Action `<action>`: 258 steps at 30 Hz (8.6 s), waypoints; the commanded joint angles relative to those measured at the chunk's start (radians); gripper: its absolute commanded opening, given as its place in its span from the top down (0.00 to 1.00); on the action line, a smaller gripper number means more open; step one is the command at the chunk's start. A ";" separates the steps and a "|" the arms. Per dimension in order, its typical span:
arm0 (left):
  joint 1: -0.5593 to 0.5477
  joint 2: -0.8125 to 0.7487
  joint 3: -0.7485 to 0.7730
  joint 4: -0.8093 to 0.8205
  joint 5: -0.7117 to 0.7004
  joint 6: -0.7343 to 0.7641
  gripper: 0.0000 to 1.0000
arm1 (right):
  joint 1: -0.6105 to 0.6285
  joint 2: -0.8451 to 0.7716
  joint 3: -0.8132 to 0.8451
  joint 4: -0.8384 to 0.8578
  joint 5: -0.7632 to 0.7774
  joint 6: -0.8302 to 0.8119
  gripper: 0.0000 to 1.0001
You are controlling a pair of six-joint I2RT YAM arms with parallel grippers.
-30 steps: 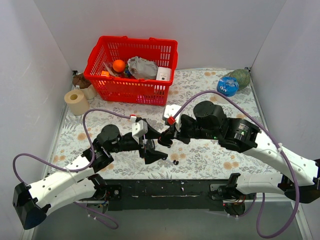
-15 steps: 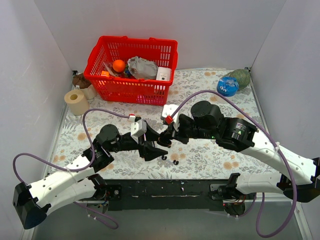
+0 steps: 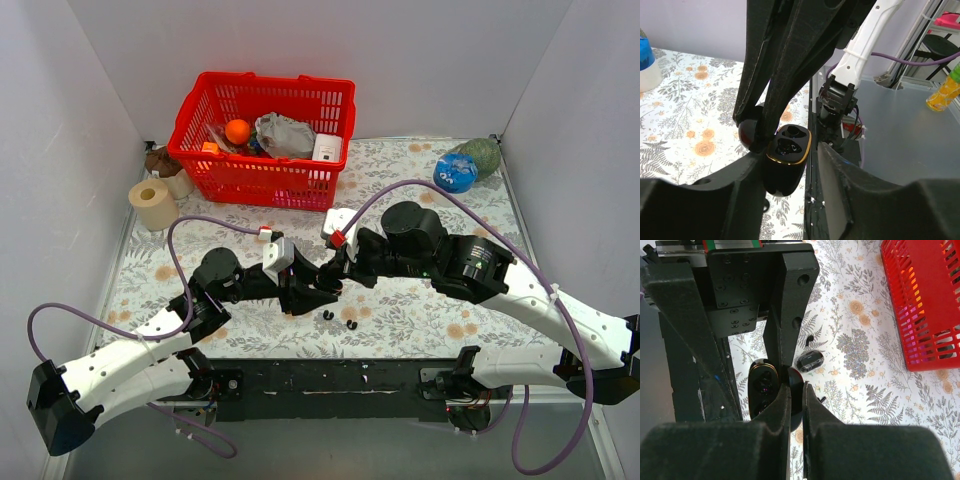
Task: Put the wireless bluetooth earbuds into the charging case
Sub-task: Adjust the charging case, then pick up the earbud from the center of the board.
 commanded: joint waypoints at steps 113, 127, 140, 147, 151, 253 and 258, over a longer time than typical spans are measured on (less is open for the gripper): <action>0.005 -0.570 -0.299 -0.093 -0.437 -0.192 1.00 | -0.263 0.448 -0.593 0.594 0.325 0.592 0.46; 0.005 -0.563 -0.301 -0.096 -0.441 -0.195 1.00 | -0.328 0.406 -0.589 0.605 0.258 0.581 0.70; 0.005 -0.574 -0.299 -0.097 -0.430 -0.207 1.00 | -0.239 0.385 -0.708 0.700 0.177 0.655 0.99; 0.005 -0.574 -0.298 -0.103 -0.430 -0.204 1.00 | -0.251 0.460 -0.650 0.680 0.215 0.623 0.99; 0.005 -0.573 -0.295 -0.108 -0.434 -0.203 1.00 | -0.260 0.492 -0.612 0.654 0.252 0.592 0.99; 0.005 -0.594 -0.288 -0.113 -0.422 -0.223 1.00 | -0.280 0.753 -0.230 0.263 0.266 0.822 0.59; 0.005 -0.592 -0.288 -0.113 -0.419 -0.223 1.00 | -0.273 0.754 -0.248 0.269 0.250 0.828 0.63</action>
